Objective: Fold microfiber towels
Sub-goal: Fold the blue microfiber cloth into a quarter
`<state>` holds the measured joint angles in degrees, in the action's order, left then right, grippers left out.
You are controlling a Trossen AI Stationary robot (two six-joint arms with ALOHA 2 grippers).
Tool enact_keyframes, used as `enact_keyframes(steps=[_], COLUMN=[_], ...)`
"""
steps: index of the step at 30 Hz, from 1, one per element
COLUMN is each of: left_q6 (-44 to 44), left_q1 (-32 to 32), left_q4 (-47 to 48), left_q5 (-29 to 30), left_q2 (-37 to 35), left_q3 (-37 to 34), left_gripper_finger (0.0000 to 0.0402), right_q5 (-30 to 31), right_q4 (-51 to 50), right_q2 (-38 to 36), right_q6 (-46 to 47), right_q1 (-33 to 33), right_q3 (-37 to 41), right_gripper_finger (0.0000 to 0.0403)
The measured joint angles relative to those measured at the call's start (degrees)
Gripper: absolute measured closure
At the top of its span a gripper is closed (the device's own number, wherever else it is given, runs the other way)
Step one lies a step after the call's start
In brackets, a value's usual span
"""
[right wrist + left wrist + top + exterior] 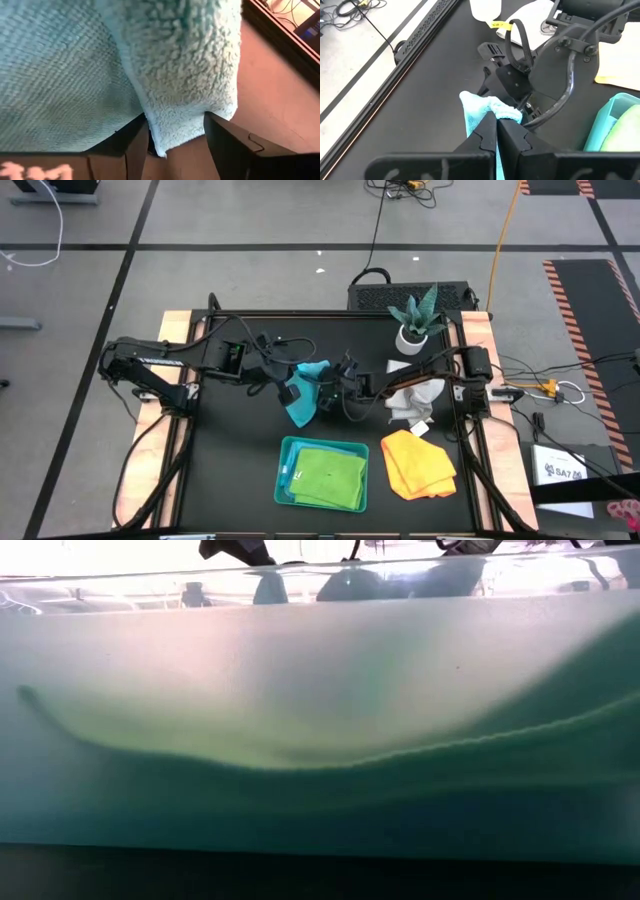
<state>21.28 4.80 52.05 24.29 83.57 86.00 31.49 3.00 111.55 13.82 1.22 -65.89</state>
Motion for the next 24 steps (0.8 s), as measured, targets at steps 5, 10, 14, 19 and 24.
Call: enact_keyframes(steps=[5,10,14,19,24], left_q6=[-0.2,-0.2,-0.6,-1.3,-1.3], left_q1=[0.0,0.0,-0.2,-1.3,-2.2], left_q4=[0.0,1.4,4.0,5.6,4.8], left_q5=[-0.1,-0.1,1.4,2.1,1.3], left_q2=[0.0,0.0,0.0,0.0,0.0], left_q3=[0.0,0.0,0.0,0.0,0.0], left_gripper_finger=[0.0397,0.0399,0.0398,0.0398,0.0399], right_q5=[0.1,-4.4,-8.3,-6.1,-4.3], right_q4=[-2.7,-8.0,-9.6,-11.2,-10.9], right_q2=[0.0,-0.2,-1.1,-5.6,-10.8], right_q6=[1.2,6.8,7.5,5.2,0.6], right_q1=[1.3,1.9,1.6,1.3,2.1], right_q3=[0.0,0.0,0.0,0.0,0.0], right_gripper_finger=[0.0226,0.0297,0.0388,0.0401,0.0401])
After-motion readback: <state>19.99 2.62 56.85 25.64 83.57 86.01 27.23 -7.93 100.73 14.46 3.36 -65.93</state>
